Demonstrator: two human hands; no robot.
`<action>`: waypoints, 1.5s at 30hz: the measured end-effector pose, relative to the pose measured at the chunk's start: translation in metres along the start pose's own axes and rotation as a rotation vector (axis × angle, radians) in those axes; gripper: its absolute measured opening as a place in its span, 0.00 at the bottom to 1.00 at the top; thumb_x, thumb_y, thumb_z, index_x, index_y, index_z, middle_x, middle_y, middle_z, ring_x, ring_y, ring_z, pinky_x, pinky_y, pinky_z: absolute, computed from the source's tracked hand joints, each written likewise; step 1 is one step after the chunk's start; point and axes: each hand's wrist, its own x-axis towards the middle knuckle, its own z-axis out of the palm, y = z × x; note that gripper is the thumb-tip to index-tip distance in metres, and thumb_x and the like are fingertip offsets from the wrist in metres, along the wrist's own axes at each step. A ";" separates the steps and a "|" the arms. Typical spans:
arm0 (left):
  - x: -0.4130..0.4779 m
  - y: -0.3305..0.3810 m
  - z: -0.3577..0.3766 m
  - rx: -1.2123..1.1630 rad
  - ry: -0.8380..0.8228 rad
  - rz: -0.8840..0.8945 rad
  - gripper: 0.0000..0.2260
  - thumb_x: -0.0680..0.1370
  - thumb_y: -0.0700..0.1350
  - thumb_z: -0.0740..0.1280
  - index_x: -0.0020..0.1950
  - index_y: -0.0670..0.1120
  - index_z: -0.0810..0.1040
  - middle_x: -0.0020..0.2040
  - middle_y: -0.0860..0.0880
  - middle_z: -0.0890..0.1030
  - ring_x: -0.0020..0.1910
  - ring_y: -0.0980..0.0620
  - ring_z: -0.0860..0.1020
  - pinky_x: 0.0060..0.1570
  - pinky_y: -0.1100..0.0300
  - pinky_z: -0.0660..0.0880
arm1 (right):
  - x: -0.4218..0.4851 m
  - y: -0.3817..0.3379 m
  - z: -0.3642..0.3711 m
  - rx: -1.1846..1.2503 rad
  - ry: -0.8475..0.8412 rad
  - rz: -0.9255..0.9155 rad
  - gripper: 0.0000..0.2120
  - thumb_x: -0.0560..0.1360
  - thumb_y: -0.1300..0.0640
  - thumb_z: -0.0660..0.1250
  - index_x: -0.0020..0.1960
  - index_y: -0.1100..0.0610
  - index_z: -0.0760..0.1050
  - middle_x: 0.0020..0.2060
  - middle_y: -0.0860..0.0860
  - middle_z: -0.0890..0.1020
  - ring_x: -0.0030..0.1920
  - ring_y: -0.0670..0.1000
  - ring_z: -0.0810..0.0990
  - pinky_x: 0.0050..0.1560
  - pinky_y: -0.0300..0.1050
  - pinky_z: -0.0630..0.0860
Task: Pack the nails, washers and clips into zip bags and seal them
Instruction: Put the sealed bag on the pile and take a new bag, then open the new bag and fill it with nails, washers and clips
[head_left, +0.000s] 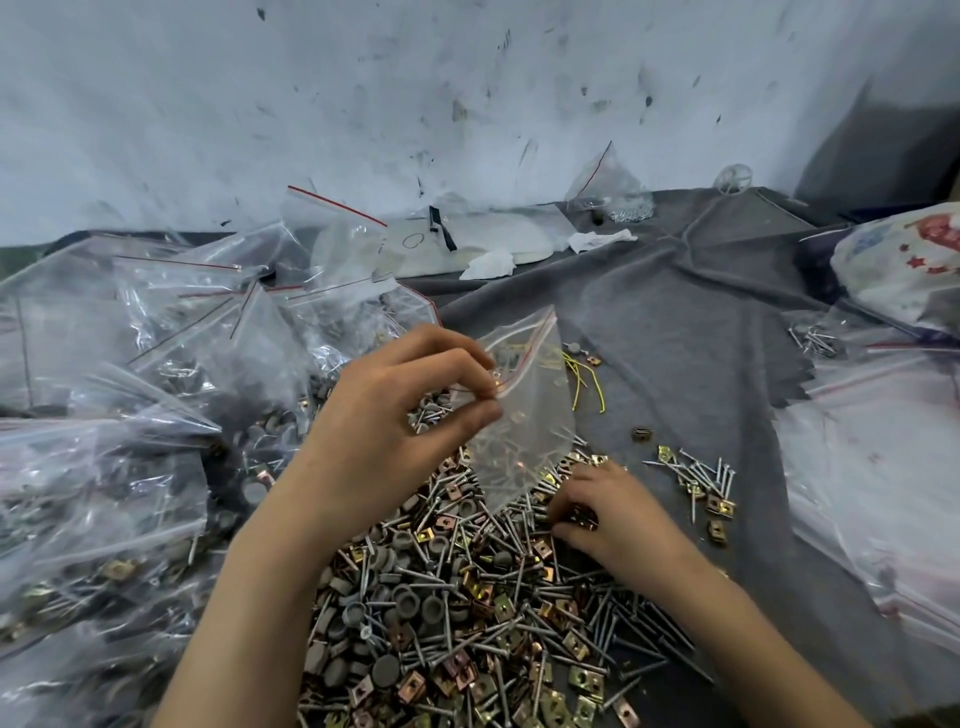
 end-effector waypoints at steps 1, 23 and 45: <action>0.000 0.000 0.000 -0.012 -0.003 -0.003 0.06 0.74 0.49 0.69 0.43 0.47 0.81 0.50 0.54 0.79 0.50 0.58 0.78 0.51 0.65 0.73 | 0.000 0.000 0.001 -0.015 0.016 -0.022 0.08 0.74 0.51 0.68 0.53 0.49 0.79 0.52 0.45 0.76 0.57 0.48 0.68 0.57 0.40 0.64; 0.000 0.016 0.006 -0.051 -0.074 0.040 0.08 0.69 0.44 0.59 0.36 0.44 0.76 0.48 0.51 0.76 0.48 0.53 0.77 0.46 0.61 0.72 | -0.017 -0.063 -0.120 0.663 0.586 -0.392 0.05 0.74 0.65 0.66 0.47 0.57 0.76 0.44 0.49 0.83 0.50 0.48 0.80 0.55 0.46 0.75; -0.002 0.020 0.002 -0.172 -0.051 0.036 0.10 0.70 0.42 0.58 0.35 0.39 0.76 0.46 0.49 0.77 0.42 0.53 0.75 0.42 0.63 0.69 | -0.017 -0.042 -0.099 0.763 0.726 -0.199 0.08 0.76 0.65 0.64 0.47 0.55 0.80 0.40 0.49 0.84 0.43 0.45 0.82 0.44 0.35 0.75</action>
